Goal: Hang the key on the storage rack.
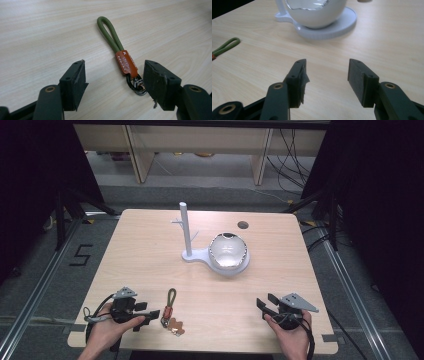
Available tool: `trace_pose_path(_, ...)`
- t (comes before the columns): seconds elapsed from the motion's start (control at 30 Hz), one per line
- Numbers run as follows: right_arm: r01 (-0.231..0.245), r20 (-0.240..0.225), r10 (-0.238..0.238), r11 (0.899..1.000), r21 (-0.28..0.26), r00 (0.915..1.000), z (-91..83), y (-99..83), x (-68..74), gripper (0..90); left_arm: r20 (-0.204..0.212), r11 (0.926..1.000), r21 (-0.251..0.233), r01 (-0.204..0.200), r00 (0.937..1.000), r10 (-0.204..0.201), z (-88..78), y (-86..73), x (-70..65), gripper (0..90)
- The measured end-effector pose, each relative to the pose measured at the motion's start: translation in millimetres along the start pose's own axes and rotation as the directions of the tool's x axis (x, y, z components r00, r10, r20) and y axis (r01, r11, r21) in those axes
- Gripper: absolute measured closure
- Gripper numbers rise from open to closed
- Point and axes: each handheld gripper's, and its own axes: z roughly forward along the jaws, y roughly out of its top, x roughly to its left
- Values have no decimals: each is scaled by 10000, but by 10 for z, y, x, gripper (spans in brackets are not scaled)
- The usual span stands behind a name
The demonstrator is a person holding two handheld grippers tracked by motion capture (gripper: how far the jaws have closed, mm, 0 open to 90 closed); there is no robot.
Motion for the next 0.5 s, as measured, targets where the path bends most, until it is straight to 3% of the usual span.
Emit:
trace_pose_path(0.07,-186,179,181,9994,281,9997,-26,-14,-20,502,-107,10000,-53,-49,9999,48,-1,8,-5,343)
trace_pose_path(0.1,-573,408,555,9973,451,9976,-32,-34,-19,511,-252,9999,-105,-10,9997,7,10,32,-19,344)
trace_pose_path(0.13,-233,508,215,9991,345,9985,-14,-40,-58,517,-274,10000,-48,53,9996,-54,13,47,-19,347)
trace_pose_path(0.17,-233,508,215,9991,345,9985,-14,-40,-58,517,-274,10000,-48,53,9996,-54,13,47,-19,358)
trace_pose_path(0.2,-1065,394,1044,9928,552,9937,-17,-42,-18,532,-393,9997,158,177,9991,-171,30,64,-25,368)
trace_pose_path(0.27,-1146,309,1130,9916,592,9931,-17,-39,-16,536,-376,9992,313,251,9990,-239,37,77,-29,371)
trace_pose_path(0.3,-1262,467,1223,9879,904,9914,-22,-28,-5,545,-424,9977,574,355,9986,-331,57,94,-43,372)
trace_pose_path(0.33,-1262,467,1223,9879,904,9914,-22,-28,-5,545,-424,9977,574,355,9986,-331,57,94,-43,373)
trace_pose_path(0.37,-987,271,969,9922,767,9949,8,-27,-32,550,-685,9956,853,393,9971,-335,66,120,-59,373)
trace_pose_path(0.4,-992,360,965,9915,837,9947,13,-25,-28,551,-627,9940,1007,423,9974,-361,77,136,-58,373)
trace_pose_path(0.43,-1390,422,1353,9851,1012,9899,5,-25,10,551,-602,9931,1104,399,9976,-334,89,151,-62,372)
trace_pose_path(0.47,-958,391,922,9901,1027,9950,10,-21,-20,552,-588,9912,1287,296,9980,-222,89,170,-55,373)
trace_pose_path(0.5,-829,472,784,9913,1020,9958,27,-31,-26,552,-573,9907,1297,406,9978,-334,101,184,-64,371)
